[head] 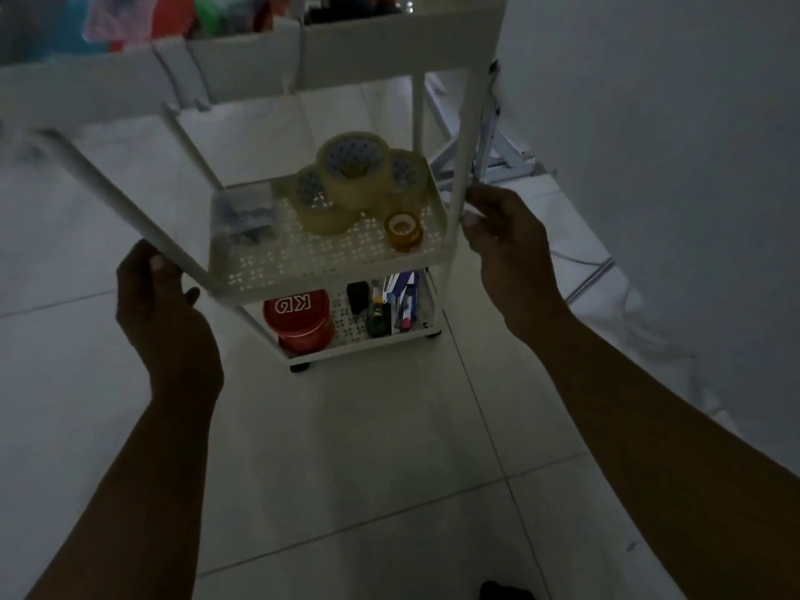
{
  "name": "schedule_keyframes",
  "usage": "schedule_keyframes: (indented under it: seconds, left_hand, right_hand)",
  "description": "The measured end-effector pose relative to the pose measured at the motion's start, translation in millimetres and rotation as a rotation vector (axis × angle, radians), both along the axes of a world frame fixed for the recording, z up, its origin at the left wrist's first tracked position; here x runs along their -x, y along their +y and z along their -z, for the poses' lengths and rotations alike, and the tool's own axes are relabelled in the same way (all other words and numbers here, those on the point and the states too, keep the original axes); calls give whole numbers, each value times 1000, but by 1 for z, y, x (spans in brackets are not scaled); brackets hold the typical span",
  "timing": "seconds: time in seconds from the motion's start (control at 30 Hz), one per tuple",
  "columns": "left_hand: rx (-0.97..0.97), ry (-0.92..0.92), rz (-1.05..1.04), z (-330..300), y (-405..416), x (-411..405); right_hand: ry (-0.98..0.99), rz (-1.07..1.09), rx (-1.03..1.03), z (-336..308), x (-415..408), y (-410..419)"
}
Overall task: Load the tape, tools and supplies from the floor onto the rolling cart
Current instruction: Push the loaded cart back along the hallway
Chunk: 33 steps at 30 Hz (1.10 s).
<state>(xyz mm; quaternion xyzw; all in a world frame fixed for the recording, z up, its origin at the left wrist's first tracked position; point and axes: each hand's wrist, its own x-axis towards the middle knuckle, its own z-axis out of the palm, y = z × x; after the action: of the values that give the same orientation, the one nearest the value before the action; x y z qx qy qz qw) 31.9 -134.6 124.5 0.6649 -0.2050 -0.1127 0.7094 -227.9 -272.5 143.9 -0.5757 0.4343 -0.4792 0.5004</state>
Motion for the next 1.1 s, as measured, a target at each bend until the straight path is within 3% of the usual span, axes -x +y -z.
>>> schedule_keyframes:
  seconds: [0.17, 0.33, 0.67, 0.8, 1.1]
  left_hand:
    - [-8, 193, 7, 45, -6, -8]
    - [-2, 278, 24, 84, -6, -7]
    - [-93, 383, 69, 130, -8, 7]
    - [-228, 444, 74, 148, -11, 7]
    - [-304, 641, 65, 157, -19, 1]
  right_hand:
    - [21, 4, -129, 55, 0, -10]
    - [-127, 46, -137, 76, -4, -16]
    - [213, -139, -346, 150, -4, -2]
    - [311, -173, -405, 165, -7, -7]
    - [344, -180, -577, 185, -7, -15]
